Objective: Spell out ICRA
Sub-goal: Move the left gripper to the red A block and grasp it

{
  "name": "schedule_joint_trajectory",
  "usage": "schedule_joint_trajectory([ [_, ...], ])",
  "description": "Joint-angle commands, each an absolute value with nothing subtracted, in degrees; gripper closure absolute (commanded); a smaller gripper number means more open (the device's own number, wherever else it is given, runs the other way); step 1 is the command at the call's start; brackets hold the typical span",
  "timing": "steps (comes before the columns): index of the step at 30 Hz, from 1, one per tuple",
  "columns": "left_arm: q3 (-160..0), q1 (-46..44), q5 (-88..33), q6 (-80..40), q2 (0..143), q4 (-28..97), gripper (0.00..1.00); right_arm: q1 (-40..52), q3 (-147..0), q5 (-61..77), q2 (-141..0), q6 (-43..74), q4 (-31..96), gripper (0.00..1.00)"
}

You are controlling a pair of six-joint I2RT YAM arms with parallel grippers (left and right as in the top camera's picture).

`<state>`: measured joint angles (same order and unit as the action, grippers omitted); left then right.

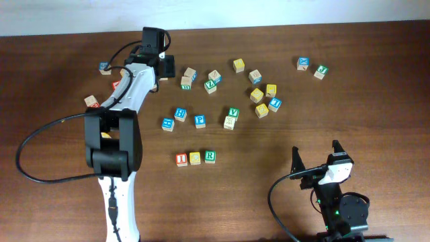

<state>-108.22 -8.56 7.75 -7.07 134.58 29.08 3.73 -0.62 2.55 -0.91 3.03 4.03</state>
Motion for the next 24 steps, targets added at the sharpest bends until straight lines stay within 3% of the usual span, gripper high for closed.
schedule_joint_trajectory([
  [1,-107.7,-8.45,7.77,-8.12,137.67,28.75,0.4,3.36,-0.32,2.31,-0.47,3.2,4.34,0.02],
  [2,-107.7,-8.47,7.75,-8.99,138.06,28.75,0.4,3.36,-0.32,2.31,-0.47,3.2,4.34,0.02],
  [10,-107.72,-8.45,7.77,-9.41,138.26,27.83,0.68,3.36,-0.32,2.31,-0.47,3.2,4.34,0.02],
  [12,-108.75,-8.45,7.75,-9.43,138.08,28.64,0.88,3.36,-0.32,2.31,-0.47,3.2,4.34,0.02],
  [19,-110.37,-9.02,5.45,-9.56,123.68,38.3,0.82,3.36,-0.32,2.31,-0.47,3.2,4.34,0.02],
  [24,-110.37,-12.23,-18.2,-9.8,108.86,62.11,0.75,3.36,-0.32,2.31,-0.47,3.2,4.34,0.02],
])
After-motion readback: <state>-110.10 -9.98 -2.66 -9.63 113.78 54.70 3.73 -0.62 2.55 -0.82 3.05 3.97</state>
